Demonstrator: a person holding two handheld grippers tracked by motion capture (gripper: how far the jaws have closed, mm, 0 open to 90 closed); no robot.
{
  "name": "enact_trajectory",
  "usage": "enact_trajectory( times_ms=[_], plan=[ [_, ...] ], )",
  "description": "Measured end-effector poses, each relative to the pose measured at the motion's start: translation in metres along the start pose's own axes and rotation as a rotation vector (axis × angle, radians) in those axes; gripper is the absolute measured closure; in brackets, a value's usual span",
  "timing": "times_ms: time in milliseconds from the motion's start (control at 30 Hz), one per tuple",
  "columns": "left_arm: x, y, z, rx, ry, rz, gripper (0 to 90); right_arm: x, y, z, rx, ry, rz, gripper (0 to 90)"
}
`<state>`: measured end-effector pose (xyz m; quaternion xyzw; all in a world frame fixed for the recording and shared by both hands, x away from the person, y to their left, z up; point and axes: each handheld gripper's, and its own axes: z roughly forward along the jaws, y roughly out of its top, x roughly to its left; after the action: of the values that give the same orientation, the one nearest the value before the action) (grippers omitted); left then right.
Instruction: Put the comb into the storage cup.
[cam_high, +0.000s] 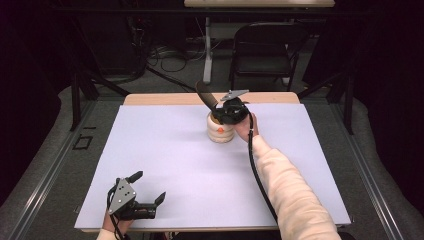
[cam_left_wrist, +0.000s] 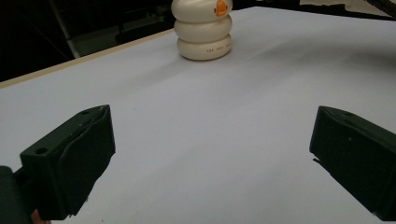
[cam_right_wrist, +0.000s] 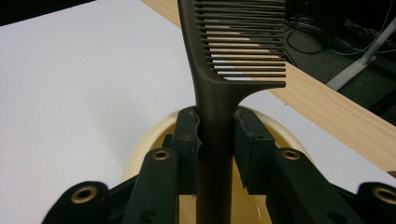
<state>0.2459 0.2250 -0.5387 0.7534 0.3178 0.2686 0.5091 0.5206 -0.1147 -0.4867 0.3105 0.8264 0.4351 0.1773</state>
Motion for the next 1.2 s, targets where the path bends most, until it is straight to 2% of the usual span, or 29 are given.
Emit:
enact_trajectory(
  times_ms=[733,1200],
  plan=[
    [-0.0001,-0.0001,0.0003,0.003,-0.001,0.0,0.4,0.0008,-0.001,0.0009,0.012,-0.001,-0.008,71.6],
    [-0.0001,0.0,0.0005,0.006,0.001,0.001,0.5,0.0009,-0.0034,0.0018,-0.013,-0.01,-0.008,71.8]
  ],
)
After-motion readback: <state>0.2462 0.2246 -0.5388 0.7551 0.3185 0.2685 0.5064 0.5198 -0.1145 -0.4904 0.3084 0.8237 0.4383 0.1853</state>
